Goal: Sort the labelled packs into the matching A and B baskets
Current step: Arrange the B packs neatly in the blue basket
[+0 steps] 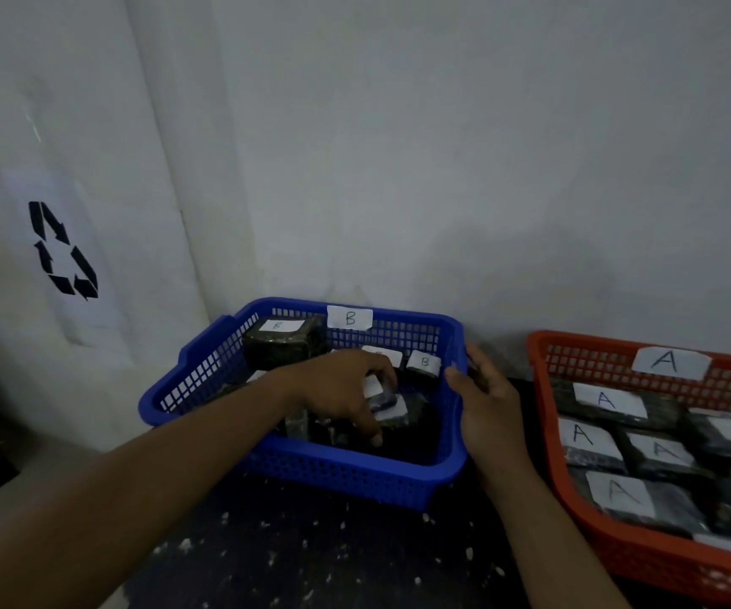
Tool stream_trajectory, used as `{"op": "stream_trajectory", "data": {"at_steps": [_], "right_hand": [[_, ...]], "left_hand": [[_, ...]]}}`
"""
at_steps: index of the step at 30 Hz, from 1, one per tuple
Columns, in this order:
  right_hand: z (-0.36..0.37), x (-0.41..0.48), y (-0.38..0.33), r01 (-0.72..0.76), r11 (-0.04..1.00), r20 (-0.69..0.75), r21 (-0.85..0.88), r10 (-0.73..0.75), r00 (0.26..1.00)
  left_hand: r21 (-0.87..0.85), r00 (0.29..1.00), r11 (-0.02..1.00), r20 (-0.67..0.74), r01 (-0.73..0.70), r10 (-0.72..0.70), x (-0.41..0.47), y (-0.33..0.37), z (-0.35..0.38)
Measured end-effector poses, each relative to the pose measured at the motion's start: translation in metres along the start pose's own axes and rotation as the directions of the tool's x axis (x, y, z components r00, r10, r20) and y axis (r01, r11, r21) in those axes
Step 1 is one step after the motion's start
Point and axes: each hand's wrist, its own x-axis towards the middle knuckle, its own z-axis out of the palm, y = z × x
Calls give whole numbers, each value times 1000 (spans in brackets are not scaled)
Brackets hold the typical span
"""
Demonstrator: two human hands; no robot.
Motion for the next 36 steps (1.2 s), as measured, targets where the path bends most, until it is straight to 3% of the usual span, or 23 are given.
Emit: {"op": "stream_trajectory", "data": {"at_steps": [5,8,14,20,25,28,33,36], "right_hand": [[-1,-1,-2,-1,1000,10,18,1,1000],[-1,-2,-3,-18,1000,12,19,18,1000],[-1,-4,-5,-24,999,28,32,23,999],[-1,-3,-3,-25,1000,23,16,25,999],[-2,-1,-1,-24,1000,24,-9,24,999],[-2,-1,-1,-11,1000,29,-22,11,1000],[-2,0,-1,3,1000,18,-30,-3,1000],[-2,0,1,-18,999,0,-31,18,1000]], "left_hand": [[55,987,998,-158,5,4,13,3,-17],[160,993,987,-110,-30,48,23,4,-12],[172,986,980,-115,-103,124,33,4,-6],[235,984,968,-131,-87,120,36,2,-7],[-42,954,996,-293,-85,69,20,-2,-17],[-108,976,990,-207,-95,71,7,4,-9],[68,985,985,-62,-156,160,10,13,14],[-42,988,988,-41,-151,149,5,12,11]]}}
